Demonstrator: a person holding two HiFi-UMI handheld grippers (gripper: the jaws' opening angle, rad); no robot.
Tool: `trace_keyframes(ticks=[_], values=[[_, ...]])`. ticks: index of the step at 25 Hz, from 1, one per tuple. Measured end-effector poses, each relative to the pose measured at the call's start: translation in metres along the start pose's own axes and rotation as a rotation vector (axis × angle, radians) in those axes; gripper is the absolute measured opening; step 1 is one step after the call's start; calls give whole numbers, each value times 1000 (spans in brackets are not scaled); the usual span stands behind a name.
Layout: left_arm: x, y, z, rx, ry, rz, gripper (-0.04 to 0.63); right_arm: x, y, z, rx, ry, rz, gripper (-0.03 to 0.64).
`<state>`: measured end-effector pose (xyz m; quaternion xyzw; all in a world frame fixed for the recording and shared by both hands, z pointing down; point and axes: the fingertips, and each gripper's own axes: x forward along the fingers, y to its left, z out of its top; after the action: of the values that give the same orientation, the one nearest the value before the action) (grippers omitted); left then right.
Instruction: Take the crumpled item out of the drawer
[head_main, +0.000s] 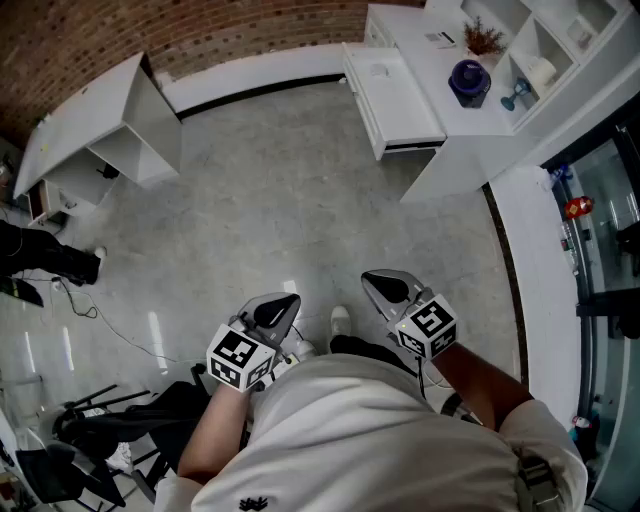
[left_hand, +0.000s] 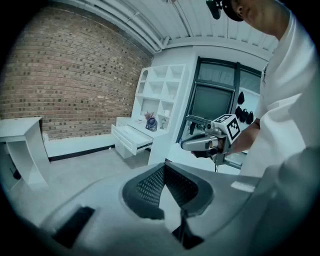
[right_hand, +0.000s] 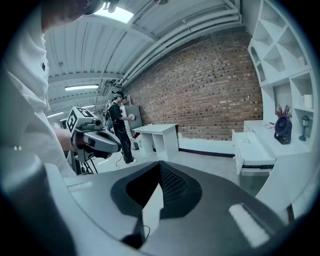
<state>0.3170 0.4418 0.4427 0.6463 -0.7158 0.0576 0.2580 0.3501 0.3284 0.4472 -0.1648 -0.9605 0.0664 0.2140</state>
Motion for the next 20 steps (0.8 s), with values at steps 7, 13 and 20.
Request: trace_keyframes(ticks=[7, 13, 20], values=[[56, 10, 32, 37, 11, -12, 6, -4, -61, 1, 21, -9, -10, 11], [93, 22, 53, 60, 18, -20, 6, 3, -93, -3, 40, -6, -1, 11], [124, 82, 78, 57, 27, -32, 178, 33, -120, 6, 70, -7, -32, 12]])
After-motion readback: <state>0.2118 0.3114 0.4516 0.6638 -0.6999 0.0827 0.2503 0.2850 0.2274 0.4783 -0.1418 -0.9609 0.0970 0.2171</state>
